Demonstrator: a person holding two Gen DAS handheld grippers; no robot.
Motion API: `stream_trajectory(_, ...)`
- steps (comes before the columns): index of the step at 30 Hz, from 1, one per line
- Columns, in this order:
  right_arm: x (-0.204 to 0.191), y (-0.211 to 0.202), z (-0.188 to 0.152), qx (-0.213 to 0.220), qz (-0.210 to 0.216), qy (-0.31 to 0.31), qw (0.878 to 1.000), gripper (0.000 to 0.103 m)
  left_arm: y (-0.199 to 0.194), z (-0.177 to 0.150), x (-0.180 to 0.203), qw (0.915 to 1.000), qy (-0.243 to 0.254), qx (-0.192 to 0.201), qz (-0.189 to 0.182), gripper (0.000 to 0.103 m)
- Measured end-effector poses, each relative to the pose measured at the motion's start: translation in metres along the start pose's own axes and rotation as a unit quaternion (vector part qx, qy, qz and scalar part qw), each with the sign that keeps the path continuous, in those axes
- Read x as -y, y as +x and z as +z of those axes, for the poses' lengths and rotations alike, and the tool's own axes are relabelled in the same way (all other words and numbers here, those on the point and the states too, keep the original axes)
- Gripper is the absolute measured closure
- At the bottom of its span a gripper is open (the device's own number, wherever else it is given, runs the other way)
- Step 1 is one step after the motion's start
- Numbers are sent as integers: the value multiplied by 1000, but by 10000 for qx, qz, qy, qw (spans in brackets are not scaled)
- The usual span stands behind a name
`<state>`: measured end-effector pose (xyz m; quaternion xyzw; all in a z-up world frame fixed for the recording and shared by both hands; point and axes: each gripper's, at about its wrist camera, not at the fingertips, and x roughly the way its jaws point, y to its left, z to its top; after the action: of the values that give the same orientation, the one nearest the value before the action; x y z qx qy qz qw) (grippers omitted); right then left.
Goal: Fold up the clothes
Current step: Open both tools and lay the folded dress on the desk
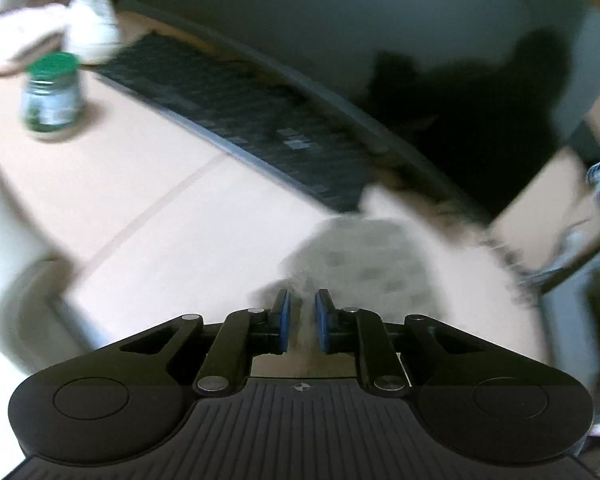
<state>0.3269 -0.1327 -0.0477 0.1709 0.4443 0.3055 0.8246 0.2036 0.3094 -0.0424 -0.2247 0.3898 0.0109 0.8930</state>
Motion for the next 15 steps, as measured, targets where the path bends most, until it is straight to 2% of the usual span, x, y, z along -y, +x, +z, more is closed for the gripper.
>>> stream_trajectory(1, -3, 1, 2, 1, -24, -107, 9999, 98, 3, -4, -7, 9998, -14, -50, 166, 88)
stream_trajectory(4, -11, 3, 10, 40, -112, -447, 9989, 78, 1, -13, -27, 9985, -516, -116, 151, 90)
stream_trajectory(6, -17, 1, 18, 145, -213, -773, 9967, 62, -15, -13, -27, 9974, -690, 28, -186, 86)
stream_trajectory(7, -21, 2, 23, 192, -272, -949, 9949, 60, -24, -11, -22, 9967, -677, 141, -417, 83)
stream_trajectory(9, -25, 5, 31, 217, -350, -1219, 9917, 50, -41, -5, -5, 9941, -571, 374, -847, 63)
stream_trajectory(11, -30, 11, 40, 214, -419, -1473, 9880, 42, -54, 2, 14, 9884, -396, 556, -1360, 54)
stream_trajectory(12, -28, 16, 44, 179, -391, -1511, 9876, 41, -57, 4, 24, 9846, -309, 602, -1613, 46)
stream_trajectory(14, -18, 29, 52, 1, -297, -1197, 9924, 41, -53, 5, 40, 9778, -220, 535, -2012, 35)
stream_trajectory(15, -16, 31, 53, -5, -362, -1250, 9915, 41, -45, 1, 51, 9775, -132, 383, -2071, 32)
